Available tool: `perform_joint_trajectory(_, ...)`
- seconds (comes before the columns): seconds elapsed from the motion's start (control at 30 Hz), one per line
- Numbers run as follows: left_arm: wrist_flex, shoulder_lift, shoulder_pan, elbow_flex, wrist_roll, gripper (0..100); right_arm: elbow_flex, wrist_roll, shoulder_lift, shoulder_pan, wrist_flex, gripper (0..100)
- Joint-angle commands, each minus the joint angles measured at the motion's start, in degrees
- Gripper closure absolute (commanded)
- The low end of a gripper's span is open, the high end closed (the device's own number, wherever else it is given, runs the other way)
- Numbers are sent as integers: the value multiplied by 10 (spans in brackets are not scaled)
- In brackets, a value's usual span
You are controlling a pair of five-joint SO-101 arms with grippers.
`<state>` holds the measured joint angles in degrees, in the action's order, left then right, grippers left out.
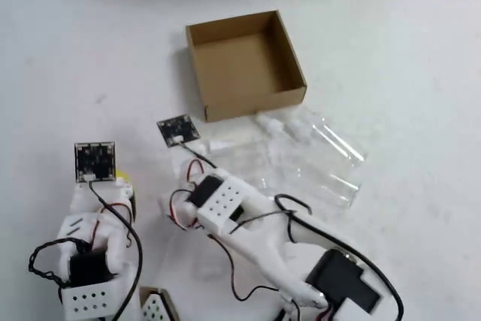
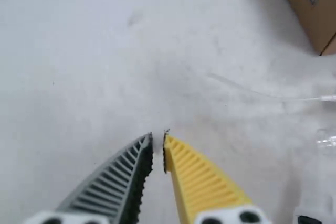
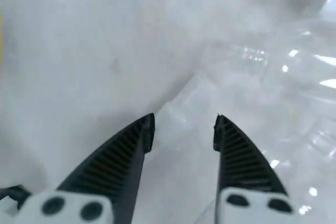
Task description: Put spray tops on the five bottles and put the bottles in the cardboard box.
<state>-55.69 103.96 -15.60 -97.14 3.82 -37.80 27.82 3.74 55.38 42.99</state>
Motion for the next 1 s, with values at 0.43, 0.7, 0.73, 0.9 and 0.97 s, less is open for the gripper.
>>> perform_joint_trajectory(0.43,12,3,1,1,4,942,84,-58,-7,-11,70,981)
perform_joint_trajectory(0.7,12,3,1,1,4,942,62,-148,233,-233,226,982)
perform_joint_trajectory(0.73,12,3,1,1,4,942,49,-161,263,-279,226,982)
perform_joint_trajectory(0.9,11,3,1,5,1,942,-63,-220,382,-495,210,982)
perform_joint_trajectory(0.97,-7,2,4,23,1,942,-121,-251,419,-562,210,982)
